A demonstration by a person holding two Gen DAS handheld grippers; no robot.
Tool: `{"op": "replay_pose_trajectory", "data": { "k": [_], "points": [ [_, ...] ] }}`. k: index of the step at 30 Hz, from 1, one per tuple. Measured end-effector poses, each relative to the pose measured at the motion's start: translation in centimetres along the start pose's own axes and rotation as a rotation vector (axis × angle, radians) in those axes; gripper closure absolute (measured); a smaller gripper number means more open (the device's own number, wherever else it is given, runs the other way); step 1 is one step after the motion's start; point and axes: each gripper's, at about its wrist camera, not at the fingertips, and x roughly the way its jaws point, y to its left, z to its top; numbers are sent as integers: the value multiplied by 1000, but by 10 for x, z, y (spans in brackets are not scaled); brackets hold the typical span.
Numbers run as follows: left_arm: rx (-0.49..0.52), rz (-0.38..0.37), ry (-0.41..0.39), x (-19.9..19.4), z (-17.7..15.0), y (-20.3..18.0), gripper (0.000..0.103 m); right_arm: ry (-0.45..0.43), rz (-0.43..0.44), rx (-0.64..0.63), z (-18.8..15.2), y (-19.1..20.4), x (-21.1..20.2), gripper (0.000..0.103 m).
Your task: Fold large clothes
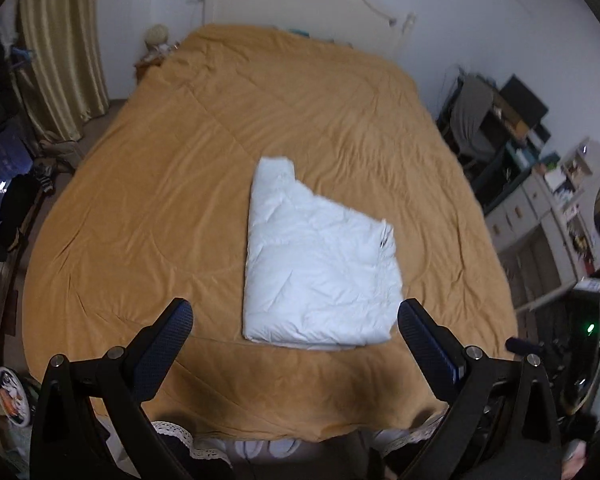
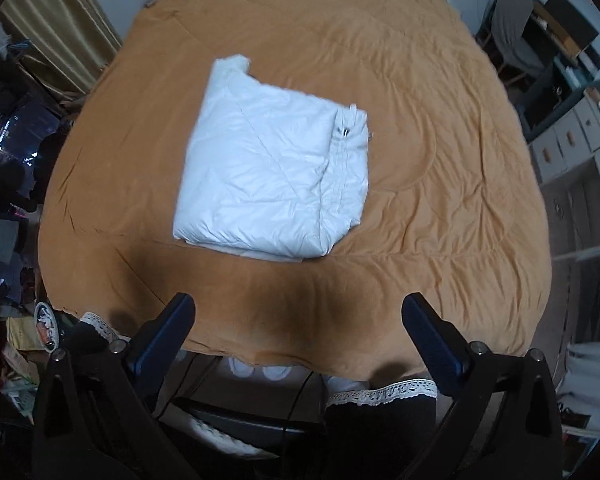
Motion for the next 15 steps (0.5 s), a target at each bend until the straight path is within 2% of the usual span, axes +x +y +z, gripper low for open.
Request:
{"op": "replay_pose_trajectory", "data": {
  "k": [3, 5, 6, 7, 8, 9, 11, 12, 13, 15],
  "points": [
    [-74, -10, -30, -8, -16, 9, 0, -78, 13, -11, -13, 5, -7, 0],
    [-58, 10, -20, 13, -26, 12, 0, -85, 45, -1, -19, 7, 12, 0],
    [-50, 46, 8, 37, -31, 14, 0, -60, 60, 4, -20, 8, 32, 0],
    [-50, 88, 48, 61, -35, 18, 0, 4, 51, -4, -20, 10, 56, 0],
    [-59, 121, 103, 80, -37, 24, 1, 96, 15, -20, -21, 13, 80, 0],
    [-94, 127, 189, 103, -41, 32, 1, 143, -3, -24, -22, 13, 93, 0],
    [-163, 35, 284, 122, -46, 39, 1, 172, -73, 12, -23, 8, 111, 0],
    [-173, 6, 284, 121, -45, 38, 1, 179, -86, 17, -23, 8, 113, 0],
    [-157, 17, 264, 117, -43, 34, 1, 167, -62, 28, -20, 8, 110, 0],
    [-79, 81, 217, 108, -40, 20, 1, 130, -25, 55, -18, 8, 100, 0]
  ]
}}
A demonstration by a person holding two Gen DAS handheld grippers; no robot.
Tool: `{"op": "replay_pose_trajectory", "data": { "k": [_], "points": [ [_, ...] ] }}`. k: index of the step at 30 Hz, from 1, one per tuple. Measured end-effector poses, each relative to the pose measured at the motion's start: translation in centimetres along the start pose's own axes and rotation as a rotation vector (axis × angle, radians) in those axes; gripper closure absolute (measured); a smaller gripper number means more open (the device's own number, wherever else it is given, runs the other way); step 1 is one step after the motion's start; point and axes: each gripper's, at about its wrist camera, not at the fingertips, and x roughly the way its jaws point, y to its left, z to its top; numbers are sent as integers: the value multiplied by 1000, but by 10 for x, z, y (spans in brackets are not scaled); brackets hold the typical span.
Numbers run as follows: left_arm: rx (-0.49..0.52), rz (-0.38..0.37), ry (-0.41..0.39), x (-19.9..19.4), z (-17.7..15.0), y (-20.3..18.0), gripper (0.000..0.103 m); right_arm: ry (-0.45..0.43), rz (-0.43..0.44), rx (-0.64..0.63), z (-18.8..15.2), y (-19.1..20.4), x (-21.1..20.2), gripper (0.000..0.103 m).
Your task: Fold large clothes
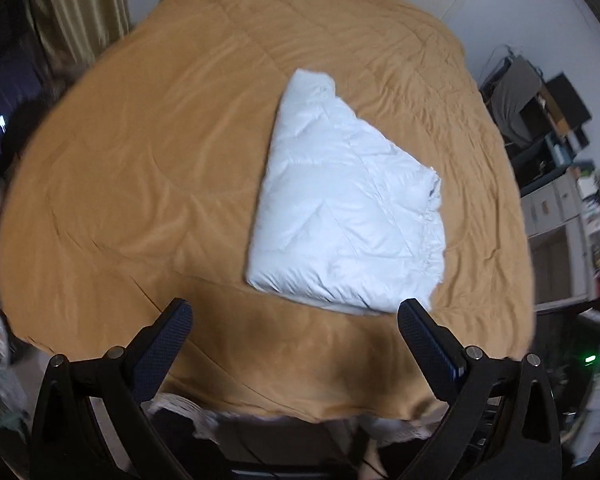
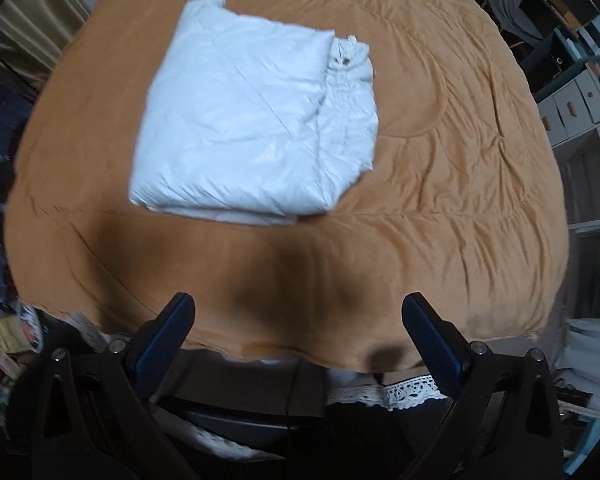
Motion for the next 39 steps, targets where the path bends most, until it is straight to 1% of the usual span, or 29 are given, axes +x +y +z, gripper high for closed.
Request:
{"op": "replay_pose_trajectory", "data": {
  "k": [3, 5, 7, 9, 13, 19, 27, 29, 32, 37, 39],
  "points": [
    [60, 39, -30, -5, -4, -11, 0, -44, 16, 1, -1, 5, -13, 0],
    [79, 56, -22, -2, -7, -12, 1, -51, 12, -3, -1, 8, -16, 0],
    [90, 64, 5, 3, -9, -11, 1, -55, 10, 0, -1, 9, -14, 0],
    [84, 58, 28, 11, -9, -9, 1, -53, 7, -4, -1, 11, -14, 0],
    [65, 48, 47, 19, -10, 2, 1, -45, 6, -3, -1, 12, -15, 0],
    [43, 38, 29, 15, -10, 12, 1, -31, 29, 9, -3, 11, -15, 0],
    [60, 40, 27, 15, -12, 7, 1, -70, 63, 36, -7, 14, -28, 0],
    [59, 37, 29, 15, -12, 7, 1, -72, 55, 32, -7, 17, -28, 0],
    [49, 9, 31, 14, -13, 8, 1, -74, 45, 19, -7, 21, -28, 0],
    [50, 12, 48, 17, -15, 8, 0, -81, 35, 10, -7, 24, -29, 0],
    [52, 1, 60, 19, -16, 7, 0, -81, 32, 10, -7, 24, -29, 0]
  ]
}}
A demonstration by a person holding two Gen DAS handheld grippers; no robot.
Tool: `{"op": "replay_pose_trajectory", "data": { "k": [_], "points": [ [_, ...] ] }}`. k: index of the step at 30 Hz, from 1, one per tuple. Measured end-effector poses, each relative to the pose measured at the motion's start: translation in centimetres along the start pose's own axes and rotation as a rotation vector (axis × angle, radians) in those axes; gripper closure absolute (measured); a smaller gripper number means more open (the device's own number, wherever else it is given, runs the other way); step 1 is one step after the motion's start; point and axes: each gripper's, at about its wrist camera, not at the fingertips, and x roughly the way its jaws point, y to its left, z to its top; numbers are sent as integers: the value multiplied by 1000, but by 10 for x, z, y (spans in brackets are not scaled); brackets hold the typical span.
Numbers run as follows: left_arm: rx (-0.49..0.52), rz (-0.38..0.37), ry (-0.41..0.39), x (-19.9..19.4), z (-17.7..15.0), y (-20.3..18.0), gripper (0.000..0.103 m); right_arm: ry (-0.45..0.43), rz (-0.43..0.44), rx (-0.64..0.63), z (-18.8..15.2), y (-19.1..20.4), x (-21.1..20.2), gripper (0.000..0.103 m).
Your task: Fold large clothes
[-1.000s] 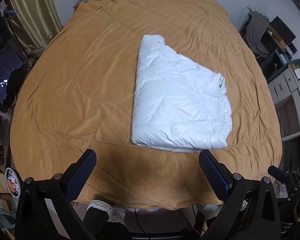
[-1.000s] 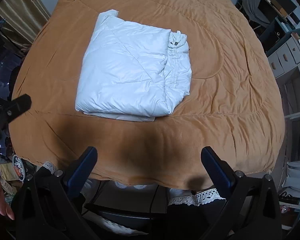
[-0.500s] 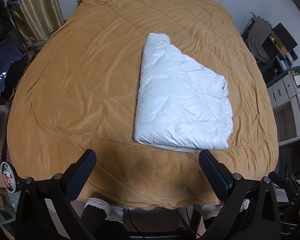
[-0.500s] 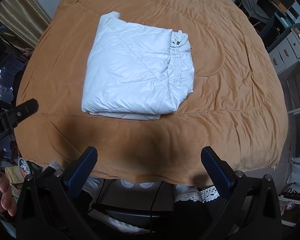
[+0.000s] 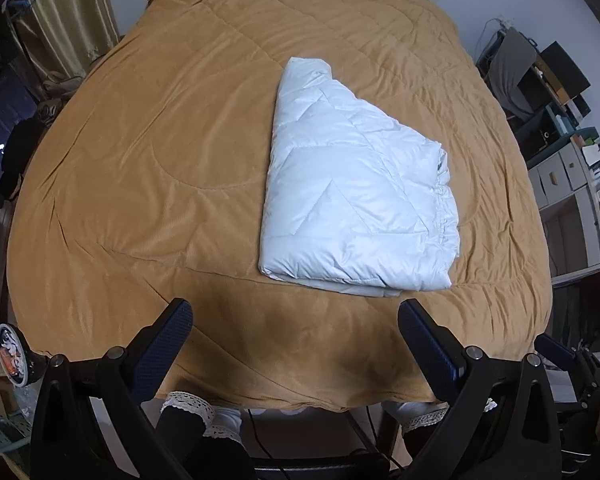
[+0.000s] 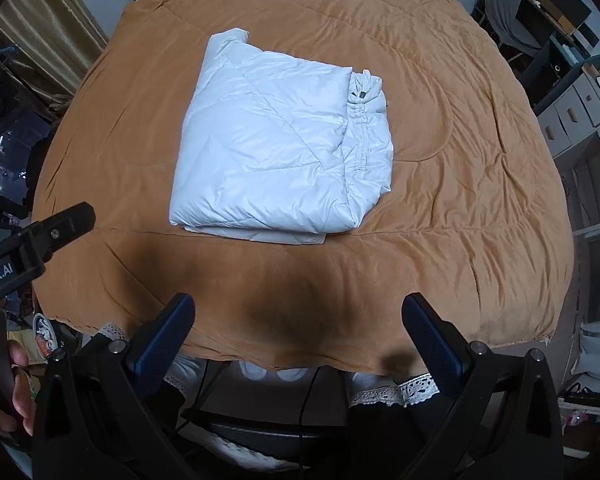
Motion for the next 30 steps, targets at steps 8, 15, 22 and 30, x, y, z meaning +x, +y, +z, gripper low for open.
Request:
{"op": "replay_pose_trajectory", "data": {
  "k": [8, 15, 22, 30],
  "points": [
    [26, 43, -17, -3, -2, -5, 0, 9, -5, 3, 0, -1, 2, 0],
    [15, 59, -15, -3, -4, -1, 0, 14, -7, 3, -1, -2, 3, 0],
    [19, 60, -7, -3, -5, -3, 0, 18, -10, 8, -2, -2, 5, 0],
    [27, 51, -3, -2, -9, -6, 0, 23, -17, 8, -3, -2, 6, 0]
  ]
}}
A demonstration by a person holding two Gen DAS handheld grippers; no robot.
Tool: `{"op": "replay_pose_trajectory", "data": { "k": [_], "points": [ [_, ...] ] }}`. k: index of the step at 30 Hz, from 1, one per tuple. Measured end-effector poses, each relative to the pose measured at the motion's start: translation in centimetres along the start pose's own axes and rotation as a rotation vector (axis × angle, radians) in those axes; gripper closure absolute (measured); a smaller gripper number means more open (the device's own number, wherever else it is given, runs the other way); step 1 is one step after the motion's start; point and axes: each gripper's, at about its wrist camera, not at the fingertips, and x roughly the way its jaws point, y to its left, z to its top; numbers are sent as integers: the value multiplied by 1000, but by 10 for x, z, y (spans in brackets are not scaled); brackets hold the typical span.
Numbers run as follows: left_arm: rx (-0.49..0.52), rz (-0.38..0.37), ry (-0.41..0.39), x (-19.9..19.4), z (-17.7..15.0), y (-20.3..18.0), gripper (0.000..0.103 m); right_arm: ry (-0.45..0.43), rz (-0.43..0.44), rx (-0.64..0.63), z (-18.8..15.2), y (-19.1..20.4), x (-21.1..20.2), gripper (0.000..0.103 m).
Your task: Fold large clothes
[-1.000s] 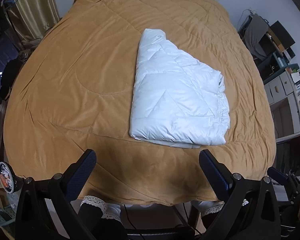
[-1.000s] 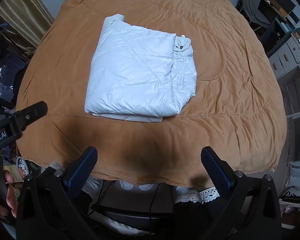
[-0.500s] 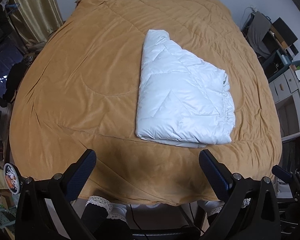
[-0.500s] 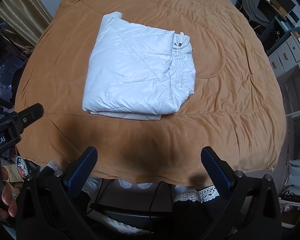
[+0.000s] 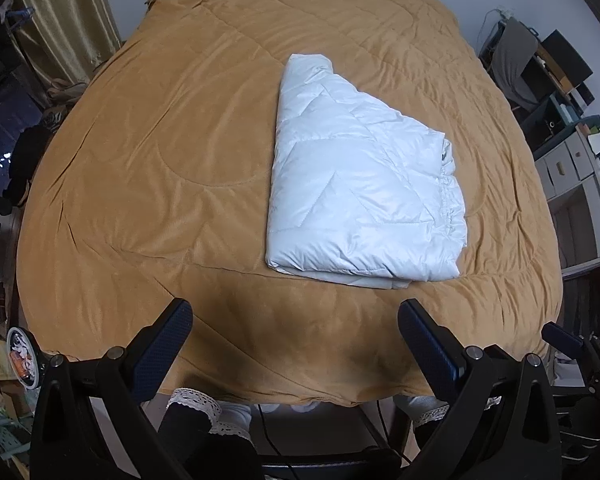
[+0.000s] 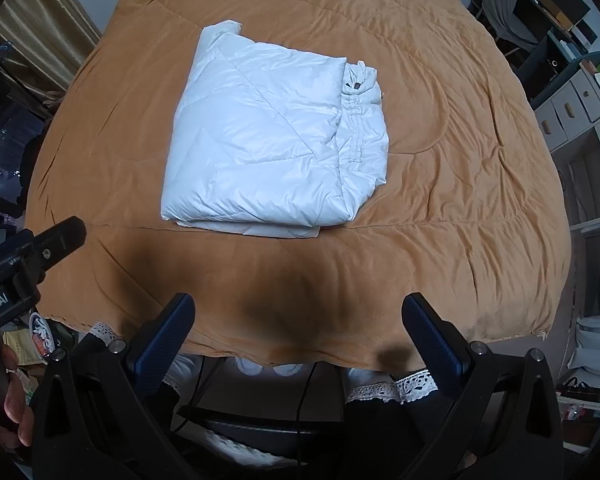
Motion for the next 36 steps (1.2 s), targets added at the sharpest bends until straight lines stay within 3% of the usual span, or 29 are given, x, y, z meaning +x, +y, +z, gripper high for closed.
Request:
{"op": "replay_pose_trajectory", "data": {
  "k": [36],
  "points": [
    [7, 3, 5, -1, -4, -4, 1, 18, -20, -2, -5, 2, 4, 0]
  ]
}}
